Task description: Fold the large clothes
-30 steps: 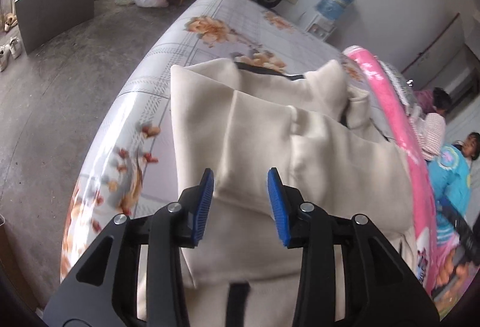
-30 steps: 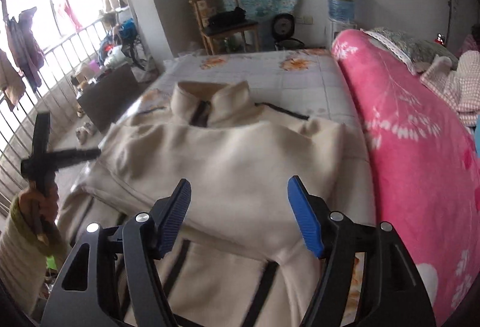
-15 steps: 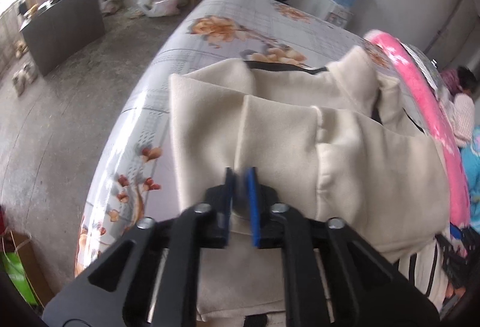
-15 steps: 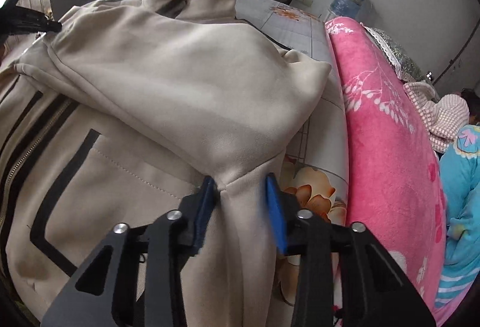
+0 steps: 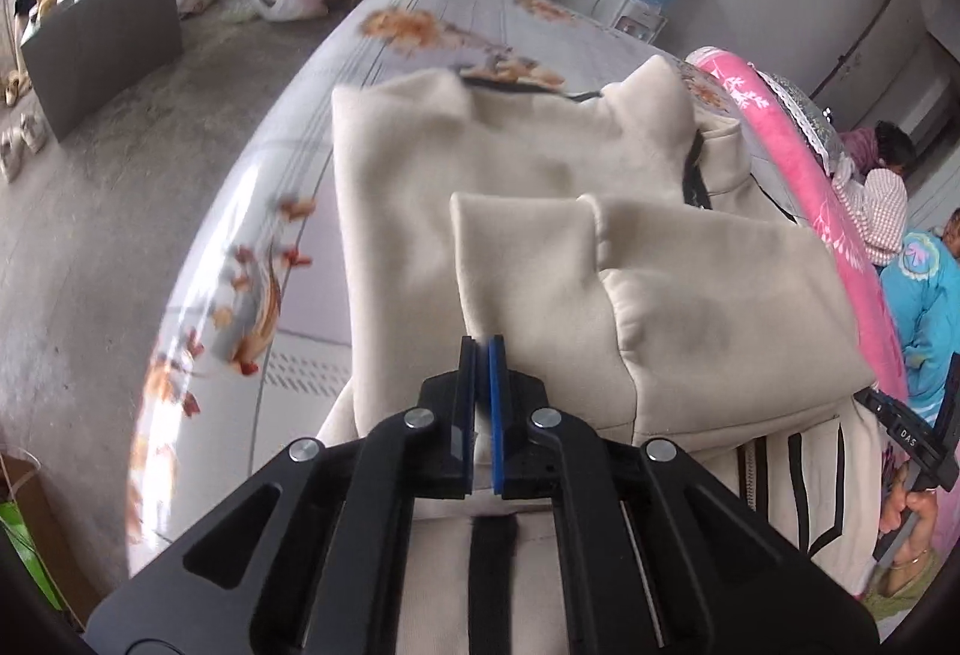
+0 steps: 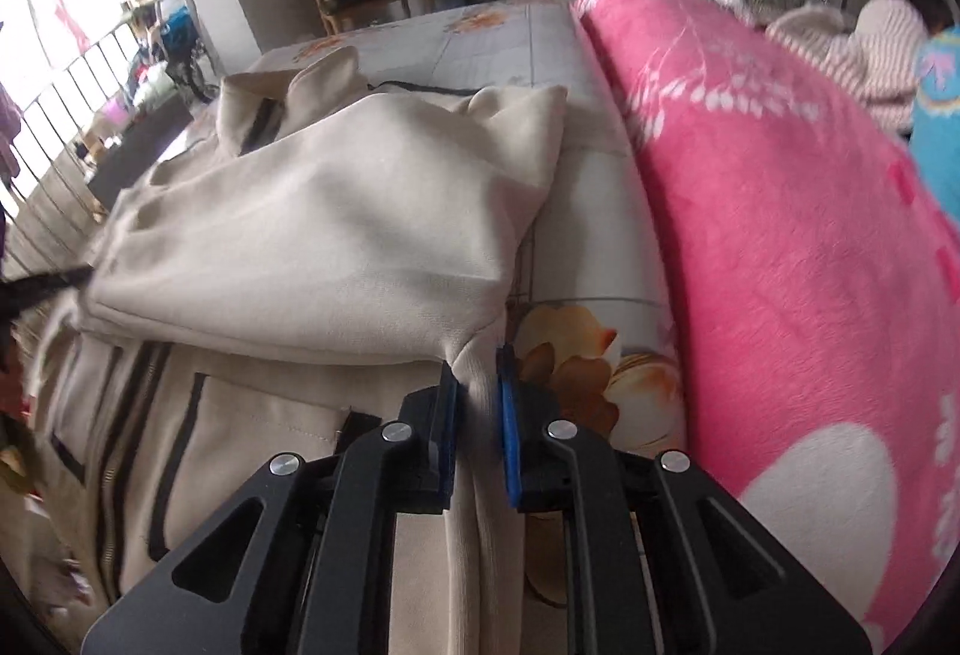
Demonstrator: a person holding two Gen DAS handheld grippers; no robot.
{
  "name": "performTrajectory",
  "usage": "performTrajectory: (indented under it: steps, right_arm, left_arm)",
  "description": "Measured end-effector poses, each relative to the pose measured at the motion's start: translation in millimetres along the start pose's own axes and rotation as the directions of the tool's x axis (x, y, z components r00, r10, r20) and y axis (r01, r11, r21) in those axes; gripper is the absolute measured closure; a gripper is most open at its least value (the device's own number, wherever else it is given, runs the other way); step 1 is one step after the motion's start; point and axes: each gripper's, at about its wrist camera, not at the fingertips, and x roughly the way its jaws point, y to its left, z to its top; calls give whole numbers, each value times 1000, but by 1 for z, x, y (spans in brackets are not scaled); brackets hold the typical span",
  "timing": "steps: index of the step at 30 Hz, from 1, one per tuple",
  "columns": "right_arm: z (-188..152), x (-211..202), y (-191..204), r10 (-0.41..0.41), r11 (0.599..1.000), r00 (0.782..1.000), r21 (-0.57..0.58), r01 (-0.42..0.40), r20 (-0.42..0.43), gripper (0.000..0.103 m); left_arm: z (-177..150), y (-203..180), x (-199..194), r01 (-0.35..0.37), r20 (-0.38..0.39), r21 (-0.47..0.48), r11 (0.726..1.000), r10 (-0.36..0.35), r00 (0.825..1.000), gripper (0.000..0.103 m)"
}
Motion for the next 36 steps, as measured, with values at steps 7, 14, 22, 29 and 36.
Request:
performTrajectory:
  steps: [7,14,22,29,36]
  right_arm:
    - [2,-30,-8,137,990,987,-26,-140,-86,41]
    - [66,-32,-29,219,971,975,89,-221,23,34]
    - [144,79,-51,67,974,994,222,-45,-90,72]
    - [155,72,-51,104,968,994,227,-110,37,97]
    - [146,94,-60,31,972,1000,235,-30,2,97]
  left_arm:
    - [-3,16,7,86,6,-33,996,-85,996,99]
    - [-4,12,8,78,16,-4,997,-78,997,99]
    - [-5,13,8,72,18,-1,997,-72,997,98]
    - [-5,14,8,77,23,-1,997,-76,997,98]
    - [-6,17,6,91,35,-21,996,-90,995,97]
